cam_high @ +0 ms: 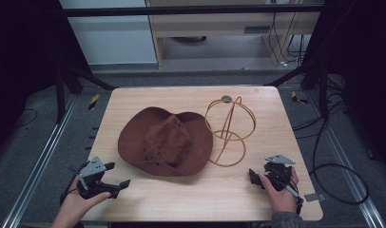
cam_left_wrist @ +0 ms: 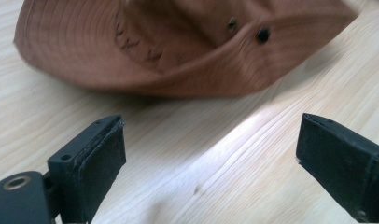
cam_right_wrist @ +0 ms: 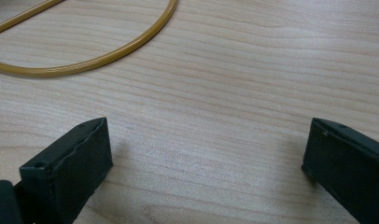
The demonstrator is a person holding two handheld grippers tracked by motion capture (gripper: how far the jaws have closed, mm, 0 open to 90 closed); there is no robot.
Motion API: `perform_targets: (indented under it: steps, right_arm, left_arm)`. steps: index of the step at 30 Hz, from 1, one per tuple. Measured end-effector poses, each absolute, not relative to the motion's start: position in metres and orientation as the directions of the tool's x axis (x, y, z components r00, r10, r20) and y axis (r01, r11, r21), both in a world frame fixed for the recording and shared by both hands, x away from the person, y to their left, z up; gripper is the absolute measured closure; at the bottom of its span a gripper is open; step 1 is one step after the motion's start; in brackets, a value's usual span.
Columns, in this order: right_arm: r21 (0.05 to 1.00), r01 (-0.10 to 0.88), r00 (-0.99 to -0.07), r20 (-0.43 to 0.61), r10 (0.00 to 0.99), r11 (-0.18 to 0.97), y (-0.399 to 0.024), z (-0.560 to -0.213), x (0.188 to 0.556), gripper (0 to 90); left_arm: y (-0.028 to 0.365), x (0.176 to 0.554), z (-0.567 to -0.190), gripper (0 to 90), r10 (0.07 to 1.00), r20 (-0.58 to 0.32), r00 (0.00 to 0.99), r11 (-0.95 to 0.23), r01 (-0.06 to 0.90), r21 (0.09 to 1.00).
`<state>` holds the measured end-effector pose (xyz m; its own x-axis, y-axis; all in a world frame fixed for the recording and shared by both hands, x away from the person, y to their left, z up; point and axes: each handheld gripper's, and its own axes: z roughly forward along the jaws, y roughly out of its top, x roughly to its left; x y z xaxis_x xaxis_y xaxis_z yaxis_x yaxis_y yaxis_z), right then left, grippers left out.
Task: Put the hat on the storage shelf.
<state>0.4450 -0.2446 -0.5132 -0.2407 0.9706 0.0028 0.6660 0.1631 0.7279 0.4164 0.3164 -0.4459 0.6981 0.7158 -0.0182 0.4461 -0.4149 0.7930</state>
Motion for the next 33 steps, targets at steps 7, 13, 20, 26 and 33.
perform_targets:
  steps: [7,13,20,26,33]
  right_arm:
    - [0.728,0.666,-0.241,0.003,0.971,0.163,-0.244,-0.513,0.445,1.3]
    - [0.728,0.666,-0.241,0.003,0.971,0.163,-0.244,-0.513,0.445,1.3]
    - [0.728,0.666,-0.241,0.003,0.970,0.163,-0.244,-0.513,0.445,1.3]
    - [0.728,0.666,-0.244,0.003,0.970,0.165,-0.244,-0.513,0.445,0.8]
    - [0.726,0.667,-0.243,0.002,0.970,0.166,-0.244,-0.513,0.448,0.4]
  left_arm:
    - [0.296,0.436,-0.412,7.1,0.697,0.062,0.715,-0.494,0.415,0.764]
    - [0.270,0.456,-0.393,6.9,0.656,0.096,0.748,-0.568,0.407,0.716]
    - [0.235,0.480,-0.386,7.3,0.610,0.106,0.785,-0.637,0.407,0.655]
    - [0.206,0.500,-0.381,7.0,0.582,0.132,0.802,-0.689,0.400,0.604]
    - [0.178,0.521,-0.371,7.0,0.554,0.162,0.816,-0.732,0.385,0.562]
